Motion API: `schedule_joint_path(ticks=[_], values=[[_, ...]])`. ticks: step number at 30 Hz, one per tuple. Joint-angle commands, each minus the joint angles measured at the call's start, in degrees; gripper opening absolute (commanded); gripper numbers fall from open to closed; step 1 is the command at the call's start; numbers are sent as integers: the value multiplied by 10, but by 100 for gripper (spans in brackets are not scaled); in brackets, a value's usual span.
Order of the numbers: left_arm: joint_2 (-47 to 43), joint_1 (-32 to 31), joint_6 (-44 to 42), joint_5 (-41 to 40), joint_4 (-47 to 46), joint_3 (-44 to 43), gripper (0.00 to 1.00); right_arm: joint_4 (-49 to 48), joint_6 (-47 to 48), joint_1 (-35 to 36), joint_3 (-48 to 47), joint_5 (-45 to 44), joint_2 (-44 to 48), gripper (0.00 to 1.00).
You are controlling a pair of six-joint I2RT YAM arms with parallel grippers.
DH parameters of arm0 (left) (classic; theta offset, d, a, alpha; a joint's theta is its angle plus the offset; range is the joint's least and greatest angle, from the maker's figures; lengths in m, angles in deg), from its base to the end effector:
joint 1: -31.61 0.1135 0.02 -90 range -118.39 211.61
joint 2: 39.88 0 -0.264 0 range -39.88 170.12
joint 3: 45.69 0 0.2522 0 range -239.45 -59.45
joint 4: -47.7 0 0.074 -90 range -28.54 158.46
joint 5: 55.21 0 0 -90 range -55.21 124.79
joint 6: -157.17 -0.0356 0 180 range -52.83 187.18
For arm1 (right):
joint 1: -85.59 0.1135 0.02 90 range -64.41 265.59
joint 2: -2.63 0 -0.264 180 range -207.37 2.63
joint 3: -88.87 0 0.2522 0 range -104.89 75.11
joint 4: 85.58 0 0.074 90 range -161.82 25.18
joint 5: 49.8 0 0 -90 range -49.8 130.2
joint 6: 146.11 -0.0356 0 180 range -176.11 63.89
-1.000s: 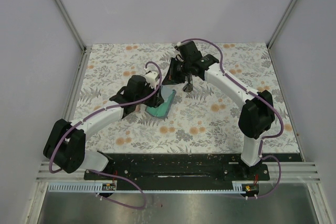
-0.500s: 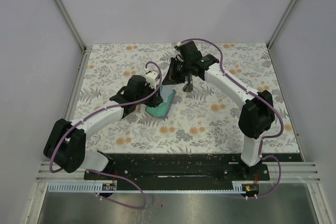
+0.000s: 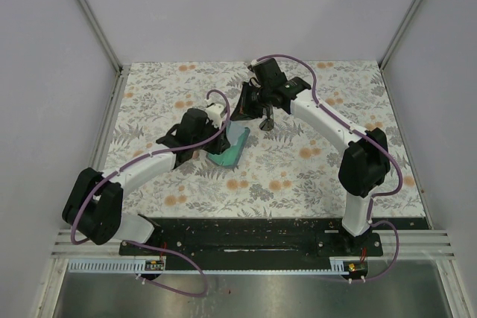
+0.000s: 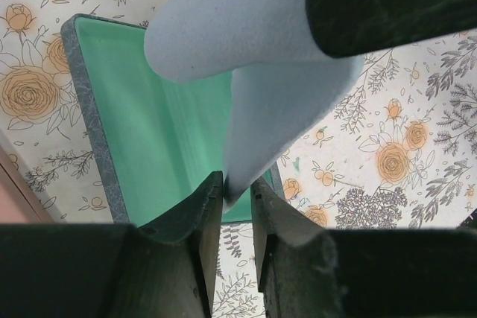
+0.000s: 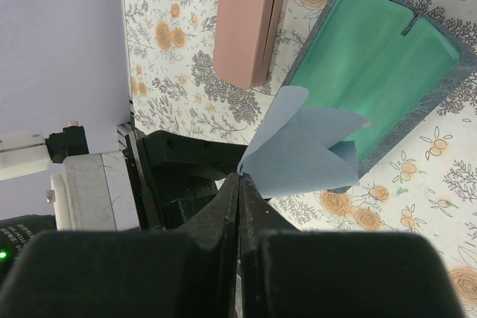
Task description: Organize the sunglasses
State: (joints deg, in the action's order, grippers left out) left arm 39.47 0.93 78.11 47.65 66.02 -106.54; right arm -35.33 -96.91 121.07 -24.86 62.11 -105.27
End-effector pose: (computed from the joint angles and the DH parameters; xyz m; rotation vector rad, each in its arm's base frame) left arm 0.2517 -0.1586 0.2278 0.5150 2.2134 -0.6425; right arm 0.3412 0.2595 0.3154 -0.0886 2.5495 1.0468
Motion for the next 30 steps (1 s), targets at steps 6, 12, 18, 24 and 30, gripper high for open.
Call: schedule_joint_path(ticks=[6, 12, 18, 24, 30], values=[[6, 3, -5, -11, -17, 5, 18, 10, 6, 6, -27, -6, 6, 0], [17, 3, -2, -11, -19, 3, 23, 10, 5, 5, -29, -5, 6, 0], [19, 4, -4, -15, -16, 3, 0, 10, 5, 6, -29, -8, 7, 0], [-17, 3, 12, -61, 38, -11, 0, 9, 9, 5, -34, -18, -16, 0], [-49, 3, 40, -86, 105, -18, 0, 9, 18, 4, -68, -14, -70, 0]])
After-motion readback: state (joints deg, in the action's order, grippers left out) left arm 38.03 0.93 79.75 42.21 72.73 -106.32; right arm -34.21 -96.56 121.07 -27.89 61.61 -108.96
